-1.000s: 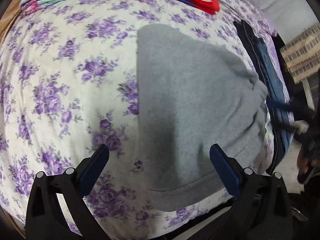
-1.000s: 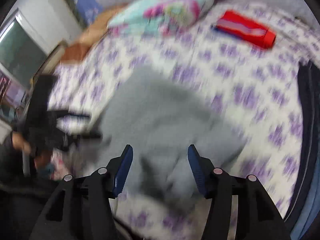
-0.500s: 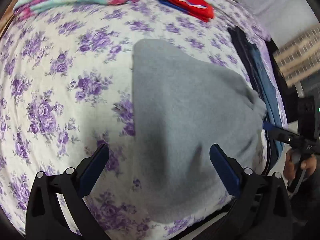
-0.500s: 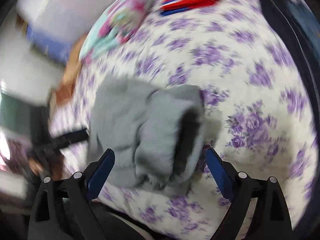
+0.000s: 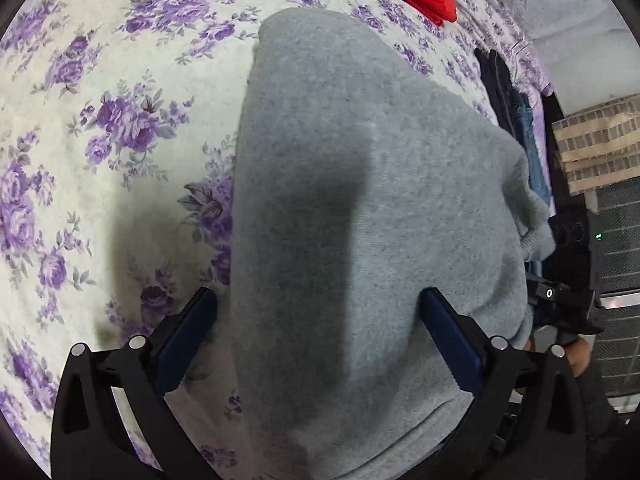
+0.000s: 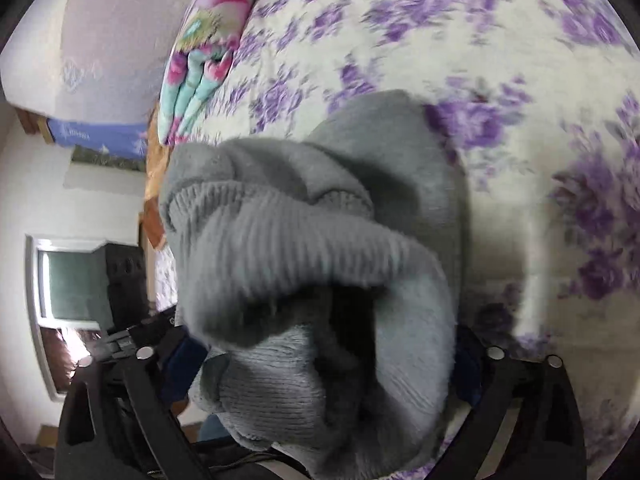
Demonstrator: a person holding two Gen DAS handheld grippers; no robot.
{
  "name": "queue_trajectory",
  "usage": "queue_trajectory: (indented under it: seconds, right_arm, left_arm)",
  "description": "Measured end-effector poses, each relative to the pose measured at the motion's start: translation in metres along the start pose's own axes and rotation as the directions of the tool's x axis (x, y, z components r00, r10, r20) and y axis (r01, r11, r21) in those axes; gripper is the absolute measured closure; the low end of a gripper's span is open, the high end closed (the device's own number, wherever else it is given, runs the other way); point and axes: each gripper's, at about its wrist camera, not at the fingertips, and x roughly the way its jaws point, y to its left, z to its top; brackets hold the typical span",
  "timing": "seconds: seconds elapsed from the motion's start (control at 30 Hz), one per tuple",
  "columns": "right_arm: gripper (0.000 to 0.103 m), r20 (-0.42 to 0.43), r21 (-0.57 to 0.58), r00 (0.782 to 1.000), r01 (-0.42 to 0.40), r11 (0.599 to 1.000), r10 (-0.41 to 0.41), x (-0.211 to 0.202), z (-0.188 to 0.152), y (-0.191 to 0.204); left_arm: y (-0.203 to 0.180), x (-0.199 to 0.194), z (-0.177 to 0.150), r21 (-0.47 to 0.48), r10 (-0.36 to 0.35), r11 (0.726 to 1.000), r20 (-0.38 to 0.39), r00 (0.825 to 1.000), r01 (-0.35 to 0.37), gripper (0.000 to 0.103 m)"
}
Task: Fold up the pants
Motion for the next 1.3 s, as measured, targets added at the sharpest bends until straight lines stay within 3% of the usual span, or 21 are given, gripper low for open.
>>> queue_trajectory:
  seconds: [0.03,0.13,0.23,0.37,0.53,0.63,0.73,0.93,1.03,1.1,1.13,1.17,1.2,1.23,1.27,1.3]
  right_arm:
    - [0.021,-0.018,-0.015,1.000,0.008,1.000,-0.008,0.000,-0.001,0.007]
    - [0.033,-0.039,-0.069,0.998,0.041,0.997,-0.043,-0.006,-0.003,0.022]
    - [0.044,-0.044,-0.102,0.999,0.024,0.995,-0.029,-0.017,-0.003,0.031]
    - [0.048,-0.045,-0.192,0.999,-0.019,0.981,0.010,-0.037,0.000,0.054]
    - [0.048,0.004,-0.308,0.999,-0.047,0.950,0.050,-0.067,0.033,0.086]
    - [0.048,0.060,-0.374,0.995,-0.052,0.926,0.080,-0.094,0.068,0.102]
    - [0.047,0.136,-0.440,0.985,-0.038,0.897,0.108,-0.123,0.118,0.117]
    - [0.039,0.308,-0.539,0.949,0.116,0.834,0.067,-0.160,0.262,0.134]
    - [0.034,0.335,-0.514,0.942,0.186,0.837,-0.003,-0.148,0.333,0.123]
    - [0.032,0.362,-0.473,0.926,0.280,0.835,-0.106,-0.124,0.382,0.105]
    - [0.030,0.373,-0.448,0.913,0.333,0.830,-0.165,-0.111,0.401,0.094]
    - [0.029,0.386,-0.400,0.882,0.424,0.812,-0.270,-0.091,0.422,0.074]
    - [0.027,0.386,-0.362,0.848,0.501,0.786,-0.363,-0.067,0.436,0.061]
    - [0.009,0.390,-0.342,0.813,0.564,0.752,-0.433,-0.050,0.445,0.045]
    - [0.003,0.426,-0.324,0.803,0.566,0.758,-0.417,-0.043,0.450,0.033]
    - [0.004,0.430,-0.318,0.807,0.554,0.769,-0.404,-0.042,0.452,0.030]
  left_arm:
    - [-0.009,-0.003,-0.002,0.022,0.028,0.999,0.003,1.000,-0.028,0.016]
    - [-0.042,-0.009,-0.003,0.118,0.140,0.983,0.035,0.989,-0.144,0.035]
    - [-0.061,-0.017,-0.007,0.171,0.193,0.965,0.043,0.980,-0.198,0.047]
    - [-0.063,-0.030,0.000,0.116,0.155,0.981,0.033,0.987,-0.158,0.052]
    - [-0.078,-0.069,0.026,0.091,0.090,0.990,0.155,0.984,-0.105,0.054]
    - [-0.098,-0.092,0.063,0.100,0.081,0.989,0.237,0.968,-0.107,0.054]
    - [-0.135,-0.108,0.123,0.160,0.101,0.973,0.341,0.935,-0.164,0.054]
    - [-0.185,-0.105,0.252,0.212,0.131,0.943,0.469,0.873,-0.256,0.051]
    - [-0.183,-0.072,0.326,0.179,0.132,0.955,0.454,0.881,-0.235,0.050]
    - [-0.164,-0.030,0.374,0.126,0.140,0.971,0.391,0.910,-0.204,0.050]
    - [-0.149,0.001,0.400,0.080,0.197,0.967,0.355,0.914,-0.240,0.050]
    - [-0.138,0.021,0.413,0.058,0.238,0.961,0.332,0.913,-0.272,0.050]
    - [-0.126,0.045,0.426,0.034,0.317,0.939,0.301,0.899,-0.343,0.049]
    - [-0.114,0.066,0.436,0.018,0.395,0.910,0.264,0.880,-0.414,0.024]
    - [-0.102,0.074,0.442,-0.029,0.423,0.901,0.284,0.861,-0.433,0.013]
    - [-0.098,0.075,0.444,-0.060,0.426,0.901,0.301,0.853,-0.429,0.009]
